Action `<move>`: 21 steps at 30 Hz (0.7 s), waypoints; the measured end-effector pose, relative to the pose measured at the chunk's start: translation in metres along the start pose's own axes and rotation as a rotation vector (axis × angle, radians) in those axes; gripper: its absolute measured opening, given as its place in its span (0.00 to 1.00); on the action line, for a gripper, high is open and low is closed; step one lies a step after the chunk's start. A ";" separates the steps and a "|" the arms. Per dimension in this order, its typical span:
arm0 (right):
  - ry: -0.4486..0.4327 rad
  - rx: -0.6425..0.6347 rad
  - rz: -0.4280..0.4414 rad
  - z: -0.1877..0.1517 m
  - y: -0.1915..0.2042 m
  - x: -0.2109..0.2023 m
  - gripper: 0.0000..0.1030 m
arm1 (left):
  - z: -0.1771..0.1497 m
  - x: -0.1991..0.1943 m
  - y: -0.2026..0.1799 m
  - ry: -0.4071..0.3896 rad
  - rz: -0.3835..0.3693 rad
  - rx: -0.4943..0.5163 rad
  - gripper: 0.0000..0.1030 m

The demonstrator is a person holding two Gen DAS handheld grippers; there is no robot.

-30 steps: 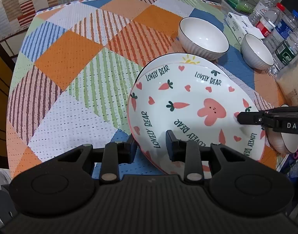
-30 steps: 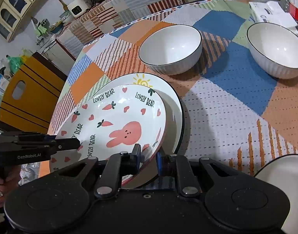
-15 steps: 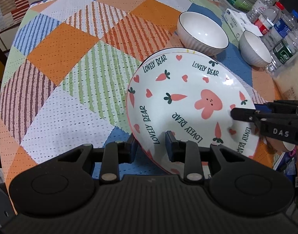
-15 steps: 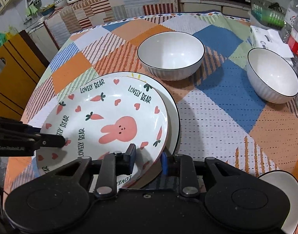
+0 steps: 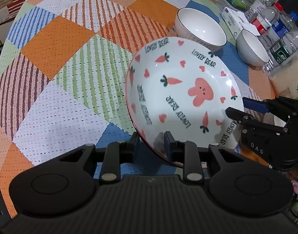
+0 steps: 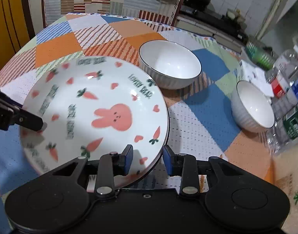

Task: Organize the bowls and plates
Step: 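Lower the bunny plate onto the plate stack and open both grippers, then move both grippers to the white bowl by the rice bag and grasp its rim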

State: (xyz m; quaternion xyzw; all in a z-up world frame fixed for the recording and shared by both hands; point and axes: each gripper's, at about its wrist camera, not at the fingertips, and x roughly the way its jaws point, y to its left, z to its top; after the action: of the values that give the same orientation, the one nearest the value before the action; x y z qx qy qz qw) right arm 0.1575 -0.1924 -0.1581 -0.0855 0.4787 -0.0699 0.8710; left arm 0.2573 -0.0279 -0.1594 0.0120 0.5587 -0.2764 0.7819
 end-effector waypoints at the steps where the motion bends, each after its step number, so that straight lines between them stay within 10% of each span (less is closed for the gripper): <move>1: -0.005 0.001 -0.001 0.000 0.000 0.000 0.38 | 0.000 0.000 -0.001 0.000 0.004 -0.001 0.25; 21: -0.129 0.072 0.134 -0.035 -0.044 -0.075 0.38 | -0.042 -0.110 -0.044 -0.132 0.103 0.030 0.24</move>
State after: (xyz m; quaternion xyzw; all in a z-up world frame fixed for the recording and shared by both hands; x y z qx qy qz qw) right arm 0.0863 -0.2225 -0.1055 -0.0262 0.4234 -0.0228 0.9053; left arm 0.1770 -0.0053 -0.0658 0.0343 0.5005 -0.2441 0.8299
